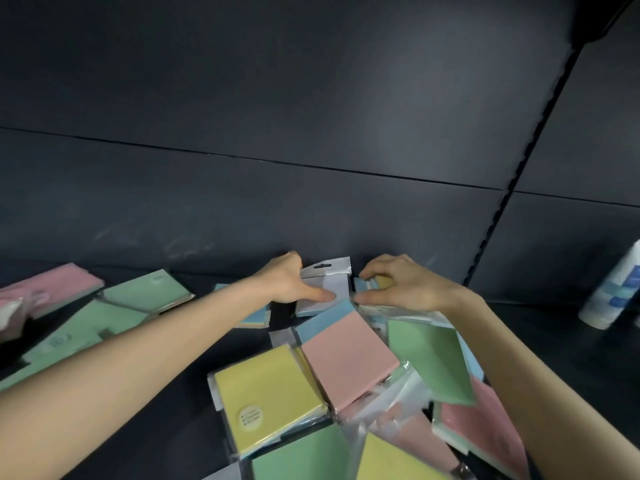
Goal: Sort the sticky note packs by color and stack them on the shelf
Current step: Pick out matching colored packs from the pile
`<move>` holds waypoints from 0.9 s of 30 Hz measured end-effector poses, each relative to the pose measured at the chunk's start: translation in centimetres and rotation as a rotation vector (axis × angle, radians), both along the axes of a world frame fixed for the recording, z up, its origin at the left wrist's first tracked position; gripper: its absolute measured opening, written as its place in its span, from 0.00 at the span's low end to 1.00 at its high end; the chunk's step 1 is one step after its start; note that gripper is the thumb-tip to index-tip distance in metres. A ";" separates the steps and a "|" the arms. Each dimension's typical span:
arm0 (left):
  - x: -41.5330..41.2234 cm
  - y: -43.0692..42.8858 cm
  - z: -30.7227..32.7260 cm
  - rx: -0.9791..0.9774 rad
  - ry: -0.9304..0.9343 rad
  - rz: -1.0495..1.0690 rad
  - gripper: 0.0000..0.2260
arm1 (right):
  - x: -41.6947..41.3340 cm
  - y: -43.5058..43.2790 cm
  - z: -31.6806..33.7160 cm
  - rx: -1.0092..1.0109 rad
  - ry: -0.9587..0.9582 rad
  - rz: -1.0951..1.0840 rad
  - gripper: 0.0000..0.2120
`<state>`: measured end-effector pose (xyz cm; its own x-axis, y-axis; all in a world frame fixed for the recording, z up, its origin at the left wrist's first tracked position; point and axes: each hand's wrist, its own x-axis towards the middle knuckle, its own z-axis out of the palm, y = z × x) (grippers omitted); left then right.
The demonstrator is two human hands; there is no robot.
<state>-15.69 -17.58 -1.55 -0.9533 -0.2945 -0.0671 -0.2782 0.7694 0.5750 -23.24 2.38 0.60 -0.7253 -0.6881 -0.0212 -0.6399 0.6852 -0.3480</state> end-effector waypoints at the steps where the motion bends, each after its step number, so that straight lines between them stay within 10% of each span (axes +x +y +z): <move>1: -0.1 0.0 -0.1 0.032 -0.010 0.012 0.25 | -0.1 0.3 -0.1 -0.027 -0.013 -0.007 0.24; 18: -0.6 0.6 -0.2 0.395 -0.030 0.027 0.13 | 0.4 2.3 1.3 0.048 -0.103 -0.231 0.18; 27: 0.6 0.7 0.5 0.497 0.148 0.050 0.09 | -0.4 1.0 -0.1 0.058 -0.097 -0.302 0.34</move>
<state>-15.11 -16.88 -1.07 -0.9489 -0.3065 -0.0757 -0.1953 0.3815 0.9035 -23.65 3.39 0.46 -0.8892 -0.4377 -0.1331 -0.3704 0.8597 -0.3518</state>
